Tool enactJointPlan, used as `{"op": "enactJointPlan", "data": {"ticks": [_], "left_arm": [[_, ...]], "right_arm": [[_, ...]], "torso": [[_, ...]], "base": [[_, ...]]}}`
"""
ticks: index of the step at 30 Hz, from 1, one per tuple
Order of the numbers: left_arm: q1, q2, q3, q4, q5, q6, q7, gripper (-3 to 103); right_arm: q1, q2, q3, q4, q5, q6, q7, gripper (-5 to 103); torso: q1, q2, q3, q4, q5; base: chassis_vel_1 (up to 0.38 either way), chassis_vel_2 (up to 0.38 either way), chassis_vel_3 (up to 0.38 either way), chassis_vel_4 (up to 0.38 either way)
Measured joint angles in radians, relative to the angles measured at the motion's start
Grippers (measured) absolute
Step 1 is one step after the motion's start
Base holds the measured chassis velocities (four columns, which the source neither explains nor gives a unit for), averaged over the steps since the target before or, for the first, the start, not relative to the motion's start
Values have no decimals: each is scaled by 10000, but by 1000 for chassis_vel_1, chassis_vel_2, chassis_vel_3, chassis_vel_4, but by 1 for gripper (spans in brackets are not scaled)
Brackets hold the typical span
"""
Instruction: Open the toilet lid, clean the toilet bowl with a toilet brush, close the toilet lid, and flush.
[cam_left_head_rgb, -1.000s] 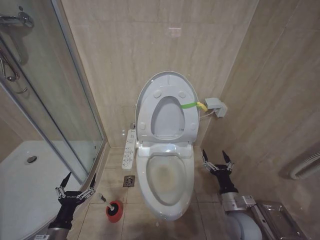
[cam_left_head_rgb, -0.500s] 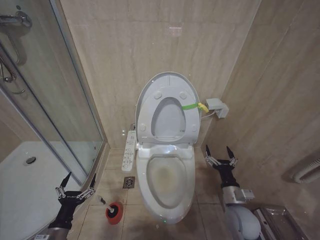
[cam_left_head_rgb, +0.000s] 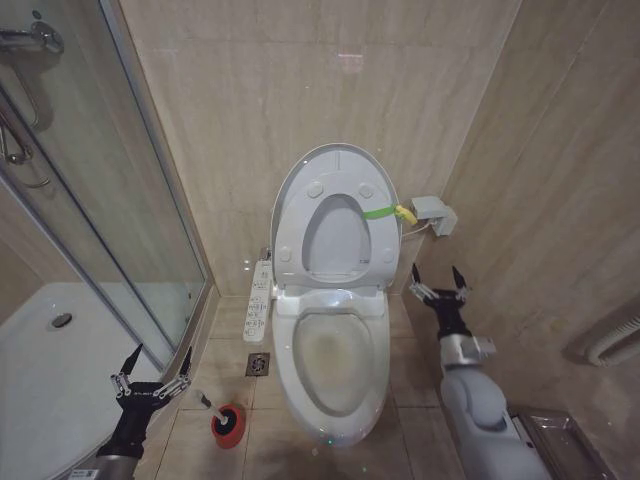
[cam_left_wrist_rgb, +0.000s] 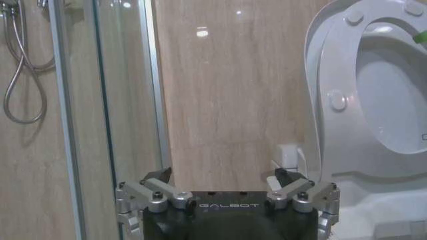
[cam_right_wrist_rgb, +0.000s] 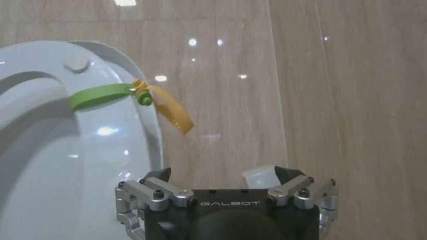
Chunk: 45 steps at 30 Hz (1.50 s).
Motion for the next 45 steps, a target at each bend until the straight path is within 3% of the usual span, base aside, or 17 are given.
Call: {"op": "enactJointPlan", "data": {"ticks": [17,26,35,45], "left_arm": [[0,0,0,0,0,0,0,100],[0,0,0,0,0,0,-1,100],[0,0,0,0,0,0,0,100],[0,0,0,0,0,0,0,100]], "right_arm": [[3228,-1368,-121,-2737,770,-32,39,100],[4265,-1678,-202,-3652,817,72,-95,100],[5129,-1714,-438,-4282,849,99,-273,100],[6173,-1243,-761,-5131,615,159,-321,100]], "torso": [[0,-1,1,-3,0],[0,-1,0,-2,2],[0,-1,0,-2,0],[0,-1,0,0,-1]], "base": [[0,0,0,0],[0,0,0,0],[0,0,0,0],[0,0,0,0]]}}
